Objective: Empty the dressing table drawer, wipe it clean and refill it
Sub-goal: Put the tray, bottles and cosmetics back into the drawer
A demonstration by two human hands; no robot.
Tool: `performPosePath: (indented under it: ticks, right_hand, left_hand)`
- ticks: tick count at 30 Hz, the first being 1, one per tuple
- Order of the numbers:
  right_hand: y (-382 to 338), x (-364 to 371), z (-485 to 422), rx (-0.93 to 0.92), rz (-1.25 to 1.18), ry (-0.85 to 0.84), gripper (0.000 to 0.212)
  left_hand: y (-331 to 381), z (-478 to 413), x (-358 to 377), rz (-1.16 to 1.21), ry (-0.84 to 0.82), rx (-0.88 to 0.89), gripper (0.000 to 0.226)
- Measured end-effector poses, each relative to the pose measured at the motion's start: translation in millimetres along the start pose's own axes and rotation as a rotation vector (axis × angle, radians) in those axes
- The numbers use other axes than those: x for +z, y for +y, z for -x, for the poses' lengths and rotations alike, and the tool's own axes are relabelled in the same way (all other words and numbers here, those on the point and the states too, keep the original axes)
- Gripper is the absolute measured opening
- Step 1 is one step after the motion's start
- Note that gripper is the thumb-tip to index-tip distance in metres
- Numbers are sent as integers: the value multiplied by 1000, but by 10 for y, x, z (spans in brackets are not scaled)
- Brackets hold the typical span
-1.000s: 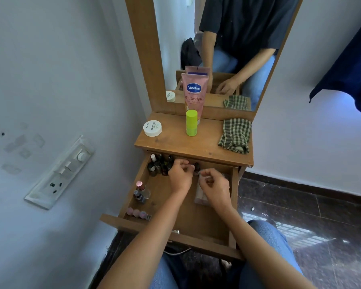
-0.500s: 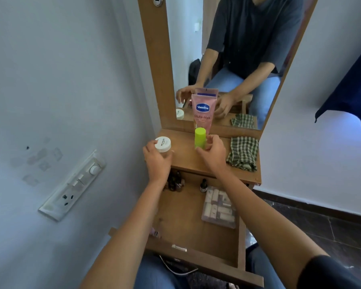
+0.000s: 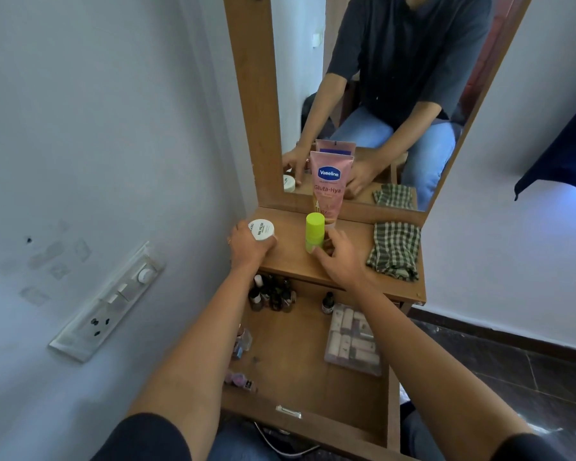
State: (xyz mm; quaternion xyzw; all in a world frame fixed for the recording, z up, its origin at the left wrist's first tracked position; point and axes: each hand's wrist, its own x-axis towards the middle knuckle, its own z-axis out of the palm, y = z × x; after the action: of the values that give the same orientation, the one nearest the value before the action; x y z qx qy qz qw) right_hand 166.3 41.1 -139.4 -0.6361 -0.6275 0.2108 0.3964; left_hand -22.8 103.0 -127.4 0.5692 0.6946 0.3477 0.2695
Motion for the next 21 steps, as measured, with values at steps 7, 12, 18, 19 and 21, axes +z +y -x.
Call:
performPosePath:
  ticks: [7, 12, 18, 19, 21]
  right_hand:
    - [0, 58, -36, 70, -30, -45, 68]
    - [-62, 92, 2, 69, 3, -8, 56]
    - [-124, -6, 189, 47, -144, -98, 48]
    - [-154, -42, 251, 43, -179, -124, 46]
    - [-197, -97, 364, 41, -213, -174, 41]
  left_hand:
    - [-50, 144, 20, 15, 18, 30, 76]
    - [-63, 475, -58, 156, 38, 50, 70]
    - [-98, 932, -199, 239, 35, 64, 67]
    - [-115, 996, -219, 243, 36, 63, 67]
    - [-157, 1099, -256, 239, 45, 58, 68]
